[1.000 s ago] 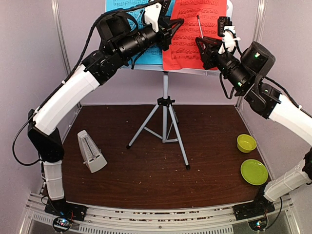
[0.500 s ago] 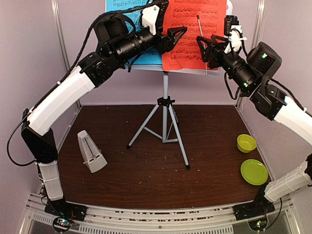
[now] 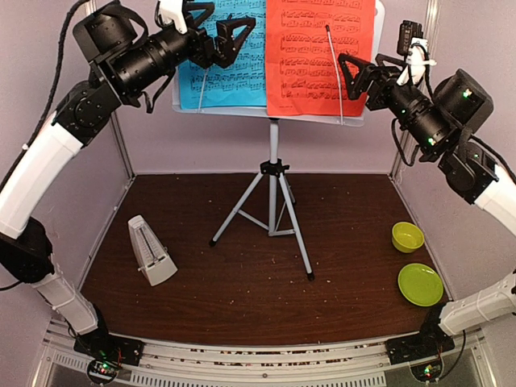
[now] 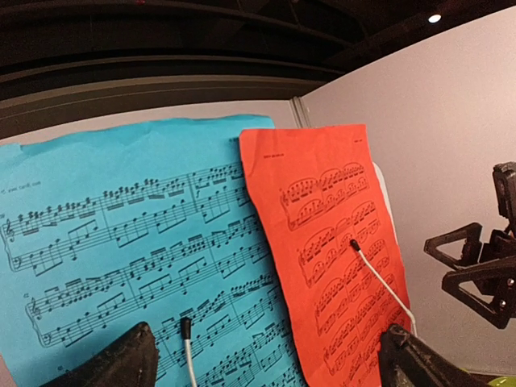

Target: Set up the instrument practice props

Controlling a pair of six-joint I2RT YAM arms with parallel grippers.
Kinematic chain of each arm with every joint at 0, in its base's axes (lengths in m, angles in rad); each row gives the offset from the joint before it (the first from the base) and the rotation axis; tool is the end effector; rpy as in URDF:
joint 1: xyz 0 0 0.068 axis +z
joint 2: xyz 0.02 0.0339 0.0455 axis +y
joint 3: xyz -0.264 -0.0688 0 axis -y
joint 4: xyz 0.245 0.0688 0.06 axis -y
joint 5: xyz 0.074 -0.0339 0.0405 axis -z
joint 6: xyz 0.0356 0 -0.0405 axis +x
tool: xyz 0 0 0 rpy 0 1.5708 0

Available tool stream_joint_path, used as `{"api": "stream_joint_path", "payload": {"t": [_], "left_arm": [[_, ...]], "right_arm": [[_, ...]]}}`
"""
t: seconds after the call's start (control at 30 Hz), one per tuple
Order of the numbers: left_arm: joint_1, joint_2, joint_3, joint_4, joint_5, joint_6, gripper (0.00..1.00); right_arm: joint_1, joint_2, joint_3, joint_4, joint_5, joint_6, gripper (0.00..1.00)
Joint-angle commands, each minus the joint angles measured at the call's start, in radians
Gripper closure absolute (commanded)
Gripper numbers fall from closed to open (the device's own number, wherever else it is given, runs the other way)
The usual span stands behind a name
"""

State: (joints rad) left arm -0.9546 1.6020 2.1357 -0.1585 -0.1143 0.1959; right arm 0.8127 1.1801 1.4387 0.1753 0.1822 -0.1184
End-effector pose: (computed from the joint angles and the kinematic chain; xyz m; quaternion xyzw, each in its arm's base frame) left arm 0.1827 -0.2510 0.5937 0.2661 0.4972 -0.2757 0.7785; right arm 0.1696 0.1698 0.5241 -0.1722 0.5135 0.2395 0.8058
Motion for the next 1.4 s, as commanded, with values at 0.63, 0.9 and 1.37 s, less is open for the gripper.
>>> {"api": "stream_joint_path", "payload": {"t": [0.63, 0.9, 1.37], "left_arm": [[0.204, -0.414, -0.685, -0.391, -0.089, -0.552, 0.02], [0.206, -0.431, -0.769, -0.507, -0.091, -0.718, 0.02], [0.349, -0.650, -0.959, -0.732, -0.199, -0.849, 0.02]], "right_arm": [[-0.004, -0.217, -0.205, -0.354, -0.048, 0.254, 0.00], [-0.004, -0.228, -0.214, -0.492, -0.132, 0.302, 0.00], [-0.004, -0.270, -0.315, -0.612, -0.154, 0.359, 0.00]]}}
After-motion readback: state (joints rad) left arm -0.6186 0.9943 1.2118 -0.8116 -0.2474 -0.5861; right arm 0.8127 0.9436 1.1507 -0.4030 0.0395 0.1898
